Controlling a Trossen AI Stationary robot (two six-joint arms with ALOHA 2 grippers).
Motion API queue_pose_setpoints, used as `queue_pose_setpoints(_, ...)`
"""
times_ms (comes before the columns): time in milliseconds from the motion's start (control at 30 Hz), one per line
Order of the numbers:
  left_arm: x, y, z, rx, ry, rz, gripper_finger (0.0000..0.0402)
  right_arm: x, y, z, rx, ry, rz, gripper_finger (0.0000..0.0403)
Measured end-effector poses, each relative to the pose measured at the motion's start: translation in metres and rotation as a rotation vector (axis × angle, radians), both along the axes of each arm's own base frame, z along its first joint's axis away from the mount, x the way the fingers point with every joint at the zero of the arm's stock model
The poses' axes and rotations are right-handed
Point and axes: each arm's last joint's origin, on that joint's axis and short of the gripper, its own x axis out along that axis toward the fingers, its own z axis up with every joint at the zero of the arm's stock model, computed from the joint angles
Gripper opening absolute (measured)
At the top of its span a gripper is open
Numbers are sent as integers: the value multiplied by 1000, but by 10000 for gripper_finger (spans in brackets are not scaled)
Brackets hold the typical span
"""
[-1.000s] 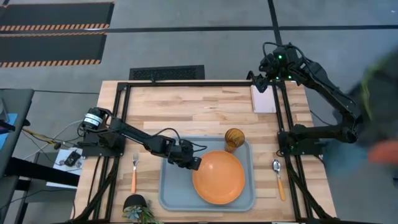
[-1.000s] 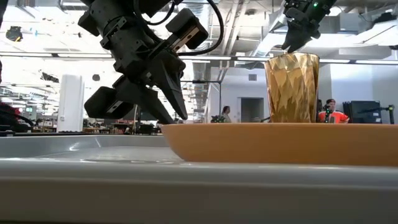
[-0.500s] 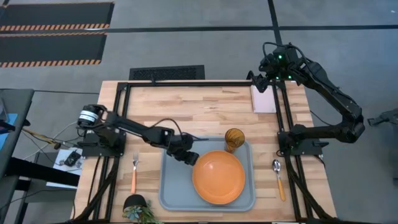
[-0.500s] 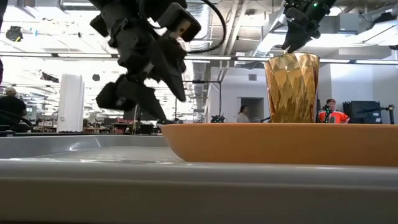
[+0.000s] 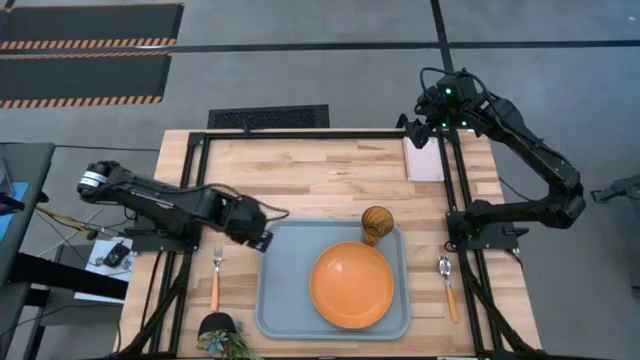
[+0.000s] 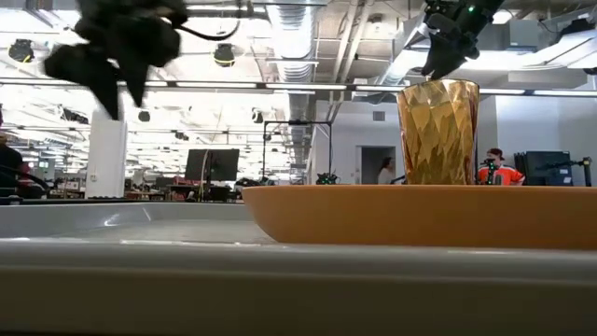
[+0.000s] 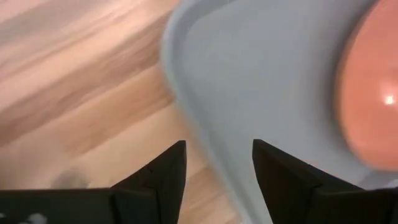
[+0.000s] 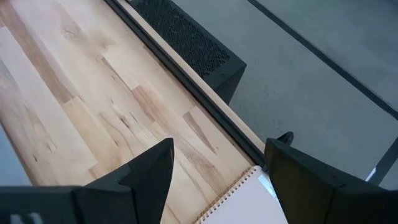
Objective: Pick and place plate/cup/fork/spoon on tray
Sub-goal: Put the orange fork to the left side of the orange plate on the blue serving tray
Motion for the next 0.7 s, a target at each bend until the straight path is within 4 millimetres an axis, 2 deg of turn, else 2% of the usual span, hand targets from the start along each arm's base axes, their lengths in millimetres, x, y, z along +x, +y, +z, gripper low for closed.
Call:
queue_pose_setpoints(200, -28, -28, -3, -8, 175, -2, 205, 7, -8, -8, 30, 25, -1, 274)
queue_pose_setpoints(367, -42, -47, -16, -26, 222, 93, 239, 10, -11, -10, 31, 25, -2, 274)
queue_pose_setpoints(500, -56, -62, -33, -52, 269, 200, 252, 11, -11, -9, 26, 10, -7, 274)
queue_pose_setpoints(700, -76, -76, -69, -105, 305, 271, 246, 11, -12, -7, 15, 0, -9, 274)
